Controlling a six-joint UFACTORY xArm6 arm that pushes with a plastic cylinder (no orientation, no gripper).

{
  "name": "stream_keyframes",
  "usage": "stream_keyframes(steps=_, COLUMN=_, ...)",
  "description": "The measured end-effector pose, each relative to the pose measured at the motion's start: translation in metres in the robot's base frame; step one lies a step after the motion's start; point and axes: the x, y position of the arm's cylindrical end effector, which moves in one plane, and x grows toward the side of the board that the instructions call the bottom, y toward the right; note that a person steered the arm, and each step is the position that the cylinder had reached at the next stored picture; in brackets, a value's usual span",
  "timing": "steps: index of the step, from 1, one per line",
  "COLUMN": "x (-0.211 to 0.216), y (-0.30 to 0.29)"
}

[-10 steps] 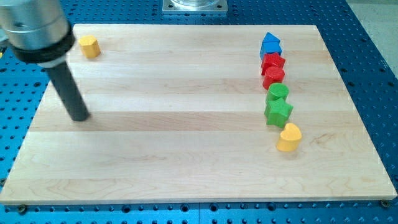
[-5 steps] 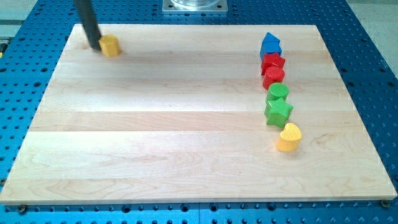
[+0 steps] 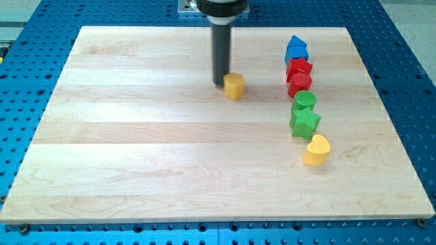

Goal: Move the yellow blocks vertically to each other

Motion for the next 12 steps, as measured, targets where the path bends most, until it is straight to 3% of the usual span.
stream_keyframes(steps=1, x=0.086, y=0.026)
stream_keyframes(steps=2, x=0.101, y=0.036)
stream_keyframes(steps=3, x=0.062, y=0.019)
stream_keyframes(steps=4, x=0.05, y=0.053)
stream_keyframes(steps=5, x=0.072, y=0.089)
stream_keyframes(steps=7, x=0.182, y=0.071)
stream_keyframes(steps=9, x=0.206, y=0.034)
stream_keyframes(steps=12, x=0.224, y=0.108)
